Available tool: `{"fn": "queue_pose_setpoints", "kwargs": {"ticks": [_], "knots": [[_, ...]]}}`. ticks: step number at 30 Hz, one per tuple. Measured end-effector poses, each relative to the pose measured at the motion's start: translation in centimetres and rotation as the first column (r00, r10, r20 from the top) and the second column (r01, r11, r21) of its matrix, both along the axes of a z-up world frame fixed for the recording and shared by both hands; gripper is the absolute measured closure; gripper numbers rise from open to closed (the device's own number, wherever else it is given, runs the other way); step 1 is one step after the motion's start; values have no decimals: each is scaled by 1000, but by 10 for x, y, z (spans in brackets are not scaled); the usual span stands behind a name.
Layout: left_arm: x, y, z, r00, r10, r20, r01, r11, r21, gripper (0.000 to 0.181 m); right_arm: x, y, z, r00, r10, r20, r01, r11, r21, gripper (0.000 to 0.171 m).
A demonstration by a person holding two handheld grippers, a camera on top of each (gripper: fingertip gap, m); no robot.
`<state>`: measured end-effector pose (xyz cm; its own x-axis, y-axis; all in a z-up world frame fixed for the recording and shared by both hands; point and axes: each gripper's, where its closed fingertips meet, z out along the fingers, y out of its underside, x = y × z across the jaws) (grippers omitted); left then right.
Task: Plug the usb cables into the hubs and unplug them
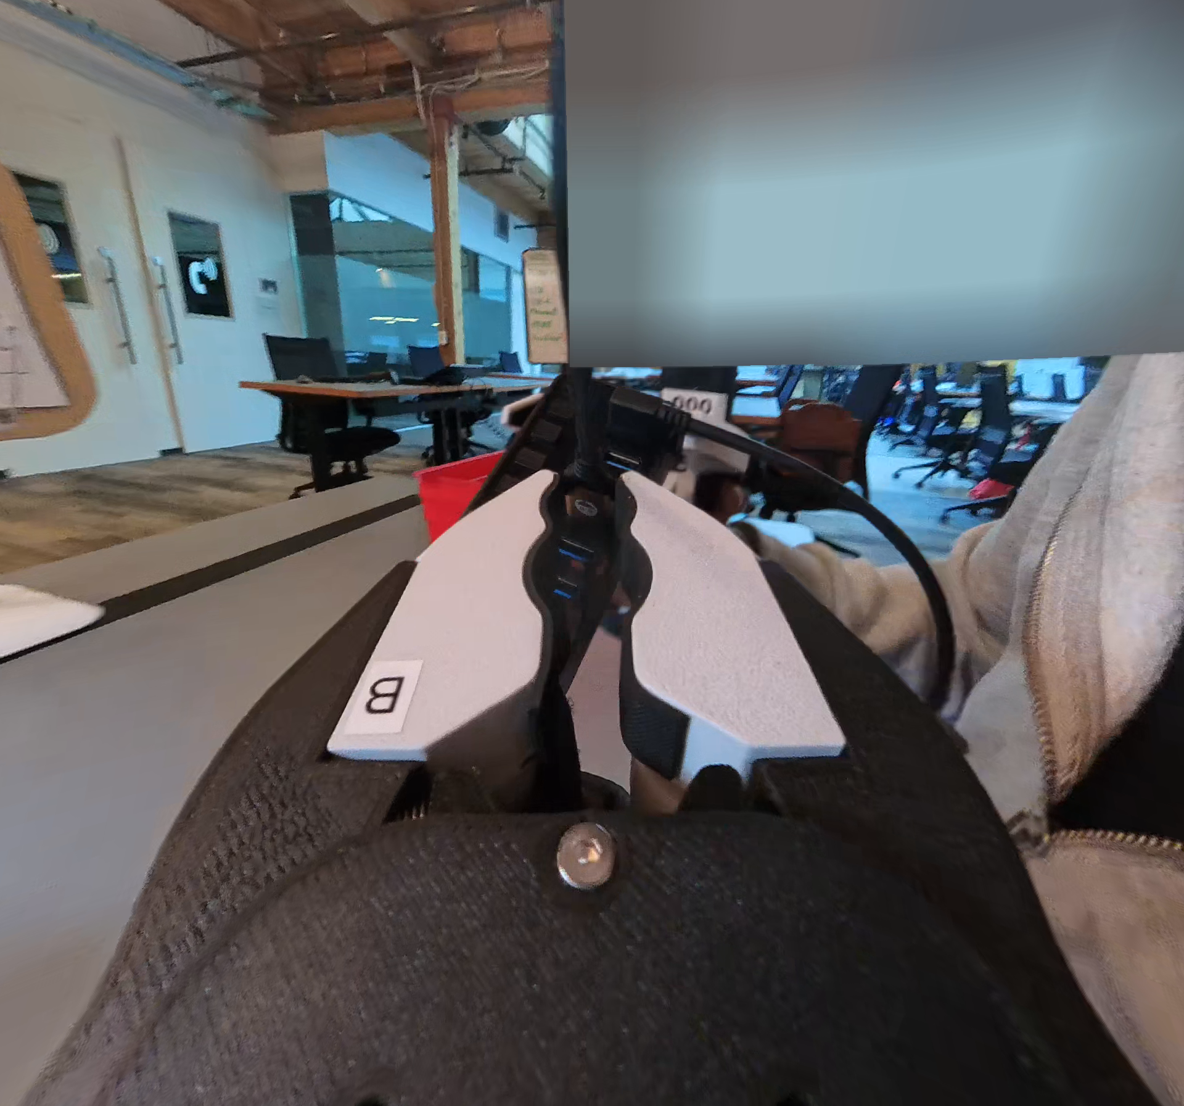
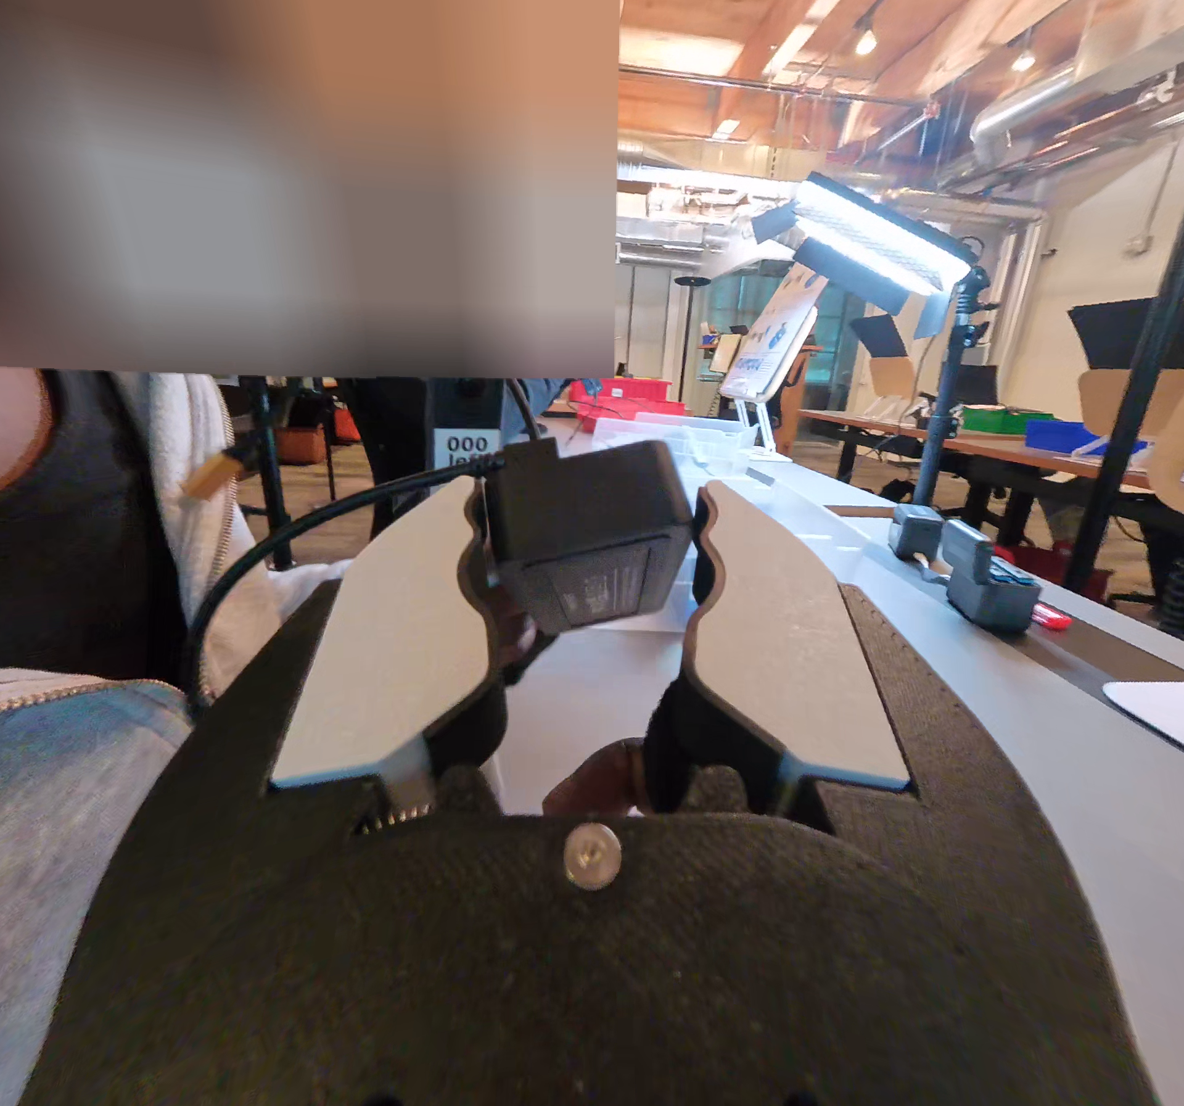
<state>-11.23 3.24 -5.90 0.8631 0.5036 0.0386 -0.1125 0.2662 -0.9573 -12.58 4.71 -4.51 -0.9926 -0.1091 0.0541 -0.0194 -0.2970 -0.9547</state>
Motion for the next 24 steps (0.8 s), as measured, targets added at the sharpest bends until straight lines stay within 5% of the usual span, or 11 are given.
{"fn": "queue_pose_setpoints", "kwargs": {"ticks": [3, 6, 12, 16, 19, 24], "knots": [[-5, -16, -7, 993, 106, -59, -113, 987, -114, 166, -7, 2, -6, 998, 20, 52, -24, 996, 81, 112], [-11, -24, -15, 959, 218, -183, -261, 929, -262, 167, -19, -1, -20, 964, 48, 260, -101, 976, 193, 109], [-14, -28, -19, 853, 267, -448, -468, 772, -430, 163, -26, -19, -43, 717, 147, 682, -340, 927, 158, 107], [-15, -21, -29, 823, 224, -523, -513, 689, -512, 163, -34, -25, -52, 621, 123, 774, -351, 927, 133, 118], [-14, -13, -35, 806, 185, -563, -528, 653, -542, 164, -39, -30, -75, 621, 4, 784, -328, 910, 255, 136], [-18, -9, -34, 782, 229, -580, -565, 655, -502, 157, -50, -24, -58, 644, 36, 764, -246, 956, 162, 140]]}}
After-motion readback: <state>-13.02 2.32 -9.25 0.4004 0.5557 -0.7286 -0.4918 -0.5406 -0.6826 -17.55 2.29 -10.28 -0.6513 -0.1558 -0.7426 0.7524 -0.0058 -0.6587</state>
